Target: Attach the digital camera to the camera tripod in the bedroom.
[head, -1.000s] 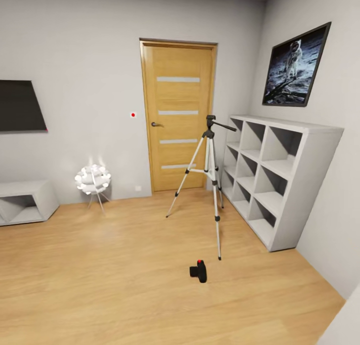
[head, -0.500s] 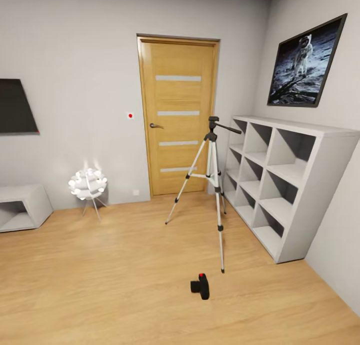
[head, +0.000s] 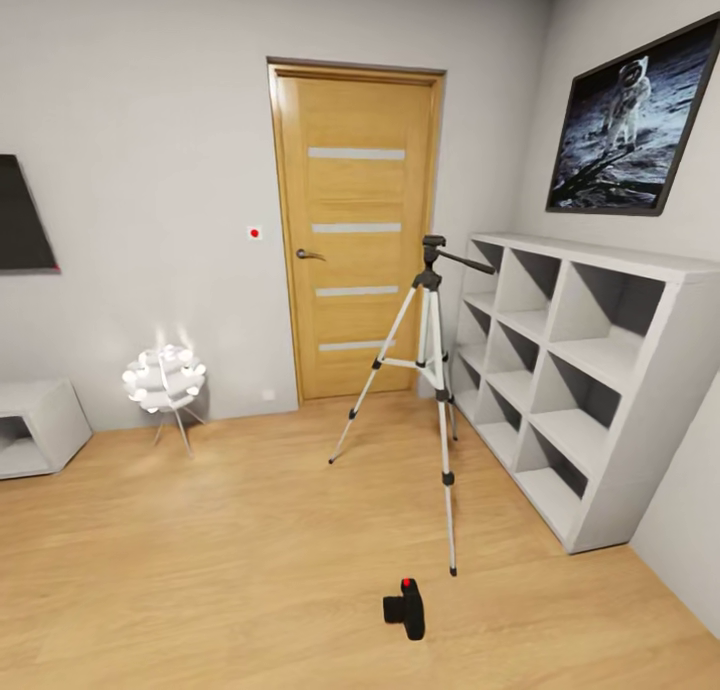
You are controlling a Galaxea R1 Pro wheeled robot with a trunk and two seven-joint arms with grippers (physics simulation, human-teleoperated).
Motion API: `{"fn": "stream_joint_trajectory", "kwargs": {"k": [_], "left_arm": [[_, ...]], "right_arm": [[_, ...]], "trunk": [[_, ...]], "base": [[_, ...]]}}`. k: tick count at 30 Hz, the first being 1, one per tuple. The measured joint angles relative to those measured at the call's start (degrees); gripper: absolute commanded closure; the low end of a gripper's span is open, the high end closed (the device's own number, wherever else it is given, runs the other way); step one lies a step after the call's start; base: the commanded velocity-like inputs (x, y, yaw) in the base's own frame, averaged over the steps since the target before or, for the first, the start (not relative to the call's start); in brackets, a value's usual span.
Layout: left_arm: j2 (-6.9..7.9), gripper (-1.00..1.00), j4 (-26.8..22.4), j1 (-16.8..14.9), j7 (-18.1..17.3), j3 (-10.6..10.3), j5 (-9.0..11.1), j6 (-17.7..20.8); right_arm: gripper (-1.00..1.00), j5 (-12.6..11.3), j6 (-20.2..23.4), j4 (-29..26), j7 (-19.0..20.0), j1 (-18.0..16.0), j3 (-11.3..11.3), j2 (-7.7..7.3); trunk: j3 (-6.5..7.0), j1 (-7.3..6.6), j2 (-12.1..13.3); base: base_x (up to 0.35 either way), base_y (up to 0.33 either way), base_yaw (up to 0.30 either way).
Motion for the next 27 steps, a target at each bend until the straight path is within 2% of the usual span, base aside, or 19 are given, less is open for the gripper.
{"fn": "stream_joint_trajectory", "kwargs": {"k": [17, 27], "left_arm": [[0.00, -1.00, 0.0, 0.0, 0.0, 0.0, -0.1, 0.0], [0.00, -1.00, 0.0, 0.0, 0.0, -0.1, -0.1, 0.0]], "right_arm": [[-1.00, 0.0, 0.0, 0.0, 0.0, 0.0, 0.0, 0.08], [-1.00, 0.1, 0.1, 0.0, 0.0, 0.0, 0.0, 0.03]], "trunk": [[0.00, 0.00, 0.0], [0.00, 0.03, 0.0]], "base": [[0.314, 0.000, 0.000], [0.121, 0.000, 0.000]]}}
